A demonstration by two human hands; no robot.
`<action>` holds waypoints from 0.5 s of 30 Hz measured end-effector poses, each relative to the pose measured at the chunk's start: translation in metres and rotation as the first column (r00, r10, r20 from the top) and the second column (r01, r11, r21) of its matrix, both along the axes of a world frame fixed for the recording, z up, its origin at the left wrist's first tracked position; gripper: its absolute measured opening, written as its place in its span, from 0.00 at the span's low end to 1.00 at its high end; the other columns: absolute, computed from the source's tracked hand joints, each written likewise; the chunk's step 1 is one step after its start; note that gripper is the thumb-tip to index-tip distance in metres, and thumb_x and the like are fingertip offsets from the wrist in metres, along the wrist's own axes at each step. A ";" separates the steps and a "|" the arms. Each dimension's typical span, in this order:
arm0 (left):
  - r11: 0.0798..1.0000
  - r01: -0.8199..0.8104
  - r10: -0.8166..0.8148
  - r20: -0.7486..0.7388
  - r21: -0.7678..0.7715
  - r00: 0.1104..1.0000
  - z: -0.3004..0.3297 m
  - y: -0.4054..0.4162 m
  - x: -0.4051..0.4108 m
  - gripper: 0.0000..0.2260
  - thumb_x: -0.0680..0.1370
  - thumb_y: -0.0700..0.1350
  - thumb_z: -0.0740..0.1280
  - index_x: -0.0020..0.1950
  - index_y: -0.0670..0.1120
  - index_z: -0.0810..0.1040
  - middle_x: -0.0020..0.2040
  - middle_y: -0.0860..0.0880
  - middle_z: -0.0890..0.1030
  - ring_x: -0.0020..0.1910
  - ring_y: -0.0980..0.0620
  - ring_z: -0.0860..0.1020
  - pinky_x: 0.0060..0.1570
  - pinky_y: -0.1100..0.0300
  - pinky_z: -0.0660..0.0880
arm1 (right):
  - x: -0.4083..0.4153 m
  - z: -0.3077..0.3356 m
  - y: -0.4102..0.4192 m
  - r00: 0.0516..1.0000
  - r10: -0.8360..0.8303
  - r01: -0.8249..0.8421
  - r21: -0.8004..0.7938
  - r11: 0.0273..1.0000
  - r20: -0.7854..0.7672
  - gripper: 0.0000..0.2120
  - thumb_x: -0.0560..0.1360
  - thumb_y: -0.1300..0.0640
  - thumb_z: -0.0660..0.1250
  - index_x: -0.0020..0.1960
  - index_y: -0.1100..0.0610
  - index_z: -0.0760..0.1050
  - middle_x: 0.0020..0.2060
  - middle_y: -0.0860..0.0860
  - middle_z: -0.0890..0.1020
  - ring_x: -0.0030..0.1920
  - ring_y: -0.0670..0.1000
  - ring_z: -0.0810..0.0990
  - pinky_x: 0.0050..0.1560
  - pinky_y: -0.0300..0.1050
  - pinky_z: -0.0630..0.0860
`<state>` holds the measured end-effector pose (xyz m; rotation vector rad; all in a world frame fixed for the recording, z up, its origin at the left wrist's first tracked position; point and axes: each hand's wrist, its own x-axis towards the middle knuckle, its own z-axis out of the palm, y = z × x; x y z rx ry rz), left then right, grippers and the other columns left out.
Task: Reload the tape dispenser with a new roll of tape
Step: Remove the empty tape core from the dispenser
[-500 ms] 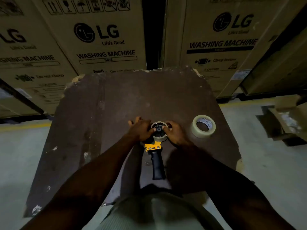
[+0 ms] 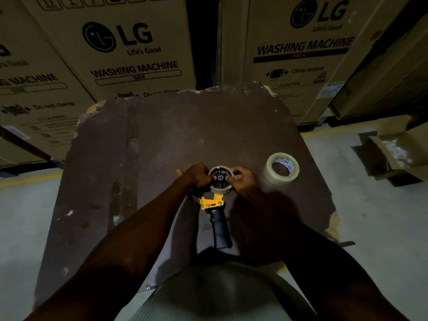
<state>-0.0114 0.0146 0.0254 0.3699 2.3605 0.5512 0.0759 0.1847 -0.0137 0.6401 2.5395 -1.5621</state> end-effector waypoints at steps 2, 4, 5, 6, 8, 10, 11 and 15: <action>1.000 -0.015 0.014 0.040 0.014 0.999 0.000 -0.001 -0.003 0.15 0.77 0.52 0.69 0.53 0.41 0.84 0.45 0.44 0.85 0.42 0.47 0.83 0.44 0.54 0.79 | 0.001 0.002 0.000 1.000 -0.003 0.003 -0.012 1.000 -0.012 0.07 0.70 0.52 0.73 0.47 0.47 0.79 0.43 0.54 0.87 0.47 0.58 0.85 0.52 0.59 0.81; 0.999 -0.034 0.033 0.067 0.018 0.997 -0.001 -0.001 -0.005 0.15 0.77 0.52 0.70 0.51 0.40 0.85 0.43 0.44 0.85 0.40 0.48 0.82 0.41 0.55 0.78 | 0.002 0.003 0.000 1.000 -0.002 0.002 -0.019 1.000 -0.011 0.08 0.71 0.55 0.74 0.44 0.45 0.77 0.42 0.54 0.86 0.47 0.59 0.85 0.52 0.59 0.82; 0.999 -0.048 0.047 0.075 0.018 0.996 -0.001 -0.001 -0.006 0.16 0.76 0.52 0.70 0.51 0.40 0.85 0.43 0.44 0.85 0.39 0.48 0.82 0.41 0.55 0.78 | 0.002 0.004 0.000 1.000 -0.007 0.007 -0.023 1.000 -0.010 0.09 0.72 0.57 0.75 0.43 0.44 0.77 0.42 0.53 0.86 0.46 0.59 0.85 0.52 0.59 0.82; 0.998 -0.058 0.056 0.080 0.022 0.995 -0.002 -0.001 -0.006 0.16 0.76 0.52 0.71 0.51 0.39 0.85 0.43 0.44 0.85 0.38 0.49 0.81 0.40 0.55 0.78 | 0.002 0.003 0.000 1.000 -0.010 0.009 -0.030 0.999 -0.018 0.11 0.72 0.57 0.75 0.43 0.43 0.76 0.41 0.52 0.85 0.46 0.57 0.85 0.51 0.58 0.82; 0.996 -0.082 0.078 0.095 0.033 0.992 -0.003 0.000 -0.006 0.14 0.76 0.50 0.71 0.52 0.39 0.84 0.42 0.44 0.84 0.35 0.52 0.80 0.36 0.59 0.75 | 0.002 0.003 0.000 0.999 -0.020 0.018 -0.051 0.999 -0.036 0.09 0.69 0.55 0.74 0.42 0.43 0.76 0.39 0.49 0.84 0.43 0.54 0.85 0.51 0.57 0.82; 0.993 -0.112 0.107 0.104 0.039 0.989 -0.006 0.000 -0.006 0.14 0.76 0.49 0.71 0.52 0.39 0.84 0.44 0.44 0.85 0.37 0.51 0.81 0.38 0.59 0.75 | 0.002 0.000 0.001 0.999 -0.031 0.027 -0.078 0.997 -0.042 0.07 0.67 0.51 0.73 0.42 0.42 0.77 0.38 0.46 0.84 0.42 0.53 0.84 0.50 0.57 0.83; 0.991 -0.128 0.122 0.111 0.042 0.986 -0.007 0.000 -0.006 0.14 0.75 0.49 0.72 0.53 0.40 0.84 0.44 0.44 0.85 0.38 0.51 0.81 0.39 0.59 0.76 | 0.002 -0.001 0.001 0.999 -0.025 0.021 -0.090 0.996 -0.048 0.07 0.67 0.51 0.73 0.42 0.42 0.77 0.37 0.46 0.84 0.41 0.52 0.84 0.50 0.58 0.82; 0.985 -0.163 0.157 0.105 0.048 0.982 -0.012 0.001 -0.007 0.12 0.75 0.48 0.72 0.50 0.40 0.85 0.40 0.46 0.84 0.34 0.53 0.80 0.32 0.62 0.74 | -0.001 -0.006 0.001 0.998 -0.038 0.033 -0.111 0.993 -0.043 0.08 0.64 0.47 0.72 0.42 0.41 0.77 0.36 0.47 0.83 0.40 0.53 0.84 0.48 0.59 0.83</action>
